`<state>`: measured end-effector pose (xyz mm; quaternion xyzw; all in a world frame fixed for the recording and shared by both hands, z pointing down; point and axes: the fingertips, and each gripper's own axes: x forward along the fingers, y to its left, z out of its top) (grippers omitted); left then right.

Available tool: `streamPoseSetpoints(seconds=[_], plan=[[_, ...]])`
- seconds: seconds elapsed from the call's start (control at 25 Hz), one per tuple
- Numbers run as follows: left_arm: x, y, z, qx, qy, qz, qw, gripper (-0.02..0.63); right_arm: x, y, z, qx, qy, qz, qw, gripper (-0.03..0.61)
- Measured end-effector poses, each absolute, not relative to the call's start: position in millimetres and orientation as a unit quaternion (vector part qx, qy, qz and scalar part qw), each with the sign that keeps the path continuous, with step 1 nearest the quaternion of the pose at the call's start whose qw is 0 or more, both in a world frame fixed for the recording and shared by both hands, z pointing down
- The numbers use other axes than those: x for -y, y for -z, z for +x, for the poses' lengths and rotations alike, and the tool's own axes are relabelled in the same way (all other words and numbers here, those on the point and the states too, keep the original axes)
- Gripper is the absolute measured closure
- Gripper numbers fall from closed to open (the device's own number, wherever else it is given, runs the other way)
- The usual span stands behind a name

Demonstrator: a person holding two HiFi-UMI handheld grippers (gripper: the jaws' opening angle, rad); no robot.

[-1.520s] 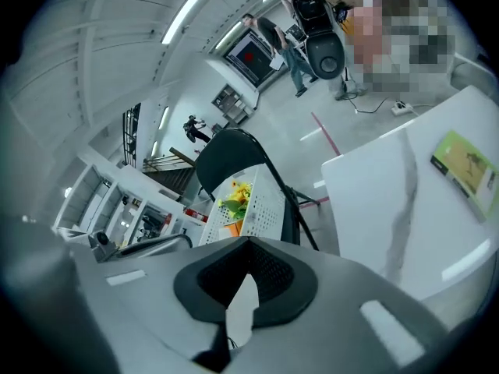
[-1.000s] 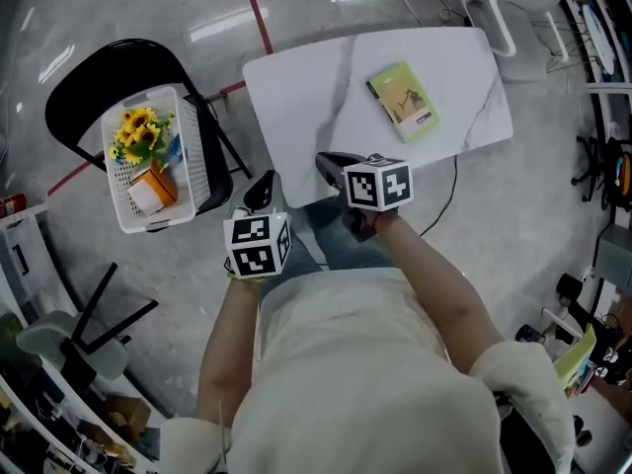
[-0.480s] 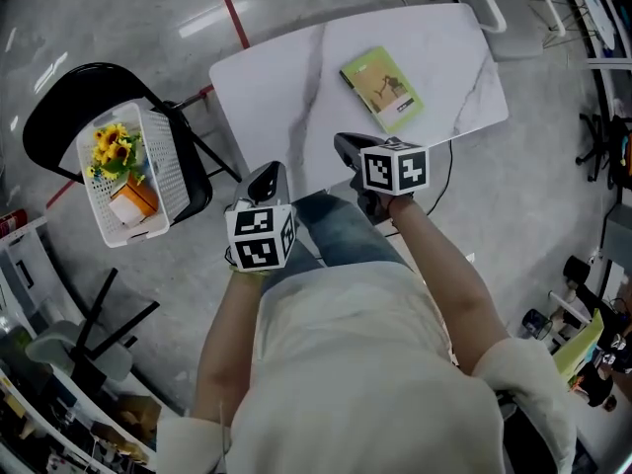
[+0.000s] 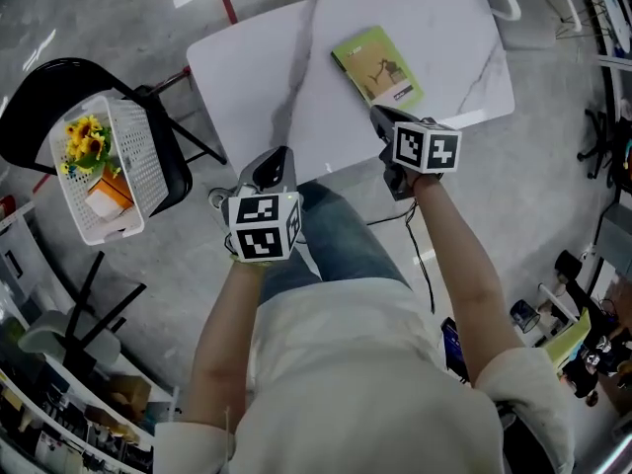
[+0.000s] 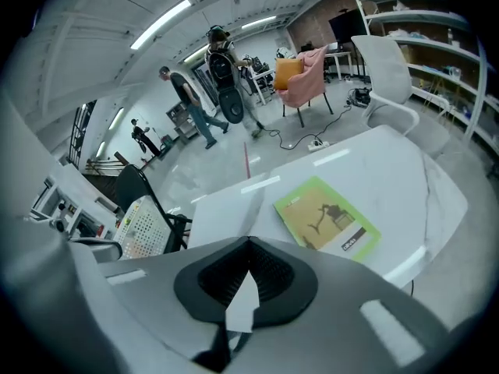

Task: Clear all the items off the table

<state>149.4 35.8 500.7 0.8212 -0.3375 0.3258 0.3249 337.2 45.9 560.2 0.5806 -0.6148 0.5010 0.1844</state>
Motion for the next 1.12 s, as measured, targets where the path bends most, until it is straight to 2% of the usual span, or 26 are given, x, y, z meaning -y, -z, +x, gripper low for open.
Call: streamPoseSetpoints(seconds=[0.6,1.0,1.12], plan=[[-36,-587,186,0.324,-0.334,0.801,0.376,0.604,-7,-679,484,0.532,-0.464,0.654,0.273,0.58],[-24,-641,184,0.335,-0.331,0.787,0.399,0.604,1,-744,542,0.49,-0.42,0.651,0.4,0.58],[-23,-653,182,0.34,-0.329,0.782,0.405,0.604,3,-751,553,0.48,-0.401,0.66,0.415,0.58]])
